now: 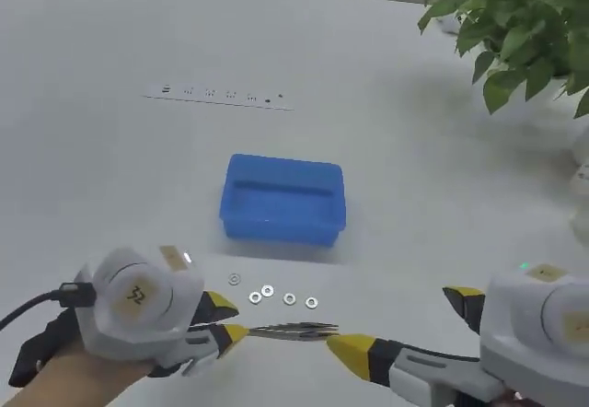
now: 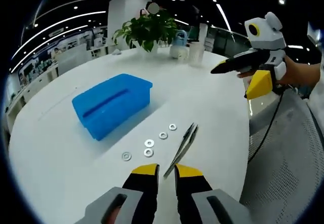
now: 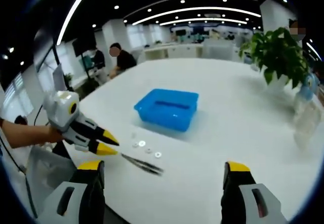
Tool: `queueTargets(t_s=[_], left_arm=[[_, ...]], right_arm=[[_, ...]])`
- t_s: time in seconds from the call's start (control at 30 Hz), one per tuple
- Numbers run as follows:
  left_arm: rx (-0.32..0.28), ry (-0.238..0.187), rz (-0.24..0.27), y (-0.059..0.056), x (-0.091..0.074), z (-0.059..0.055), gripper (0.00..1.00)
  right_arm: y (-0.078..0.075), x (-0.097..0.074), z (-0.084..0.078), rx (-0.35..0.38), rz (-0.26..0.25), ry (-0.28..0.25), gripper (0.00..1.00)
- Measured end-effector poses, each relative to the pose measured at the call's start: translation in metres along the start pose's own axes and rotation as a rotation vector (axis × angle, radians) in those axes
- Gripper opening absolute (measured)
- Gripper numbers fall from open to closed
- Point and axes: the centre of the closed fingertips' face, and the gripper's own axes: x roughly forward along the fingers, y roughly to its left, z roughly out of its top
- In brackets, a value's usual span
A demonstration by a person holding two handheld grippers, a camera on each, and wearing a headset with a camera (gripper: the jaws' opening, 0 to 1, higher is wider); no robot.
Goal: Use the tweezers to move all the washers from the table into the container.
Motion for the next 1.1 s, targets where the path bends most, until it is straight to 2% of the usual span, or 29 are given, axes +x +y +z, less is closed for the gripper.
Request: queueTargets(t_s=[0.1,0.2,0.27,0.33,0.37,0.57,0.67,0.73,0.8,0.93,1.0,1.07,1.1], left_arm=[[0.033,0.037,-0.012,-0.001,0.008,-0.011,0.08],[0.053,0.053,-0.040,-0.007,0.012,-0.017,0.09],[0.094,0.076,-0.037,-0.008,0.013,-0.022,0.07],[0.124,0.046,-0.024,-0.006,0.012,-0.016,0.05],[0.110,0.071,-0.027,-0.007,0.009,-0.021,0.03],[0.142,0.080,-0.056,-0.018,-0.001,-0.021,0.00],[0.167,0.050,-0.046,-0.025,-0.015,-0.008,0.00],[0.166,0.015,-0.042,-0.029,-0.025,0.001,0.00],[0.163,0.007,-0.036,-0.033,-0.035,0.009,0.00],[0.156,-0.035,-0.029,-0.038,-0.052,0.028,0.00],[0.160,-0.047,-0.027,-0.040,-0.059,0.036,0.00],[0.180,-0.052,-0.023,-0.041,-0.064,0.041,0.00],[0.197,-0.048,-0.026,-0.042,-0.067,0.044,0.00]], right_arm=[[0.001,0.001,-0.002,-0.019,0.002,0.009,0.97],[0.004,-0.002,0.005,-0.039,-0.005,-0.018,0.97],[0.005,-0.002,0.009,-0.021,-0.006,-0.045,0.97],[0.010,-0.001,0.010,-0.001,0.013,-0.046,0.97],[0.012,0.000,0.009,-0.005,0.015,-0.044,0.97],[0.025,0.011,0.004,-0.067,0.060,-0.008,0.92],[0.042,0.013,0.006,-0.110,0.131,-0.009,0.86],[0.053,0.015,0.004,-0.138,0.176,0.008,0.77],[0.062,0.017,-0.002,-0.174,0.217,0.040,0.69],[0.074,0.023,-0.012,-0.263,0.258,0.093,0.54],[0.079,0.027,-0.015,-0.327,0.264,0.103,0.50],[0.084,0.030,-0.018,-0.351,0.277,0.113,0.47],[0.088,0.033,-0.021,-0.369,0.300,0.124,0.46]])
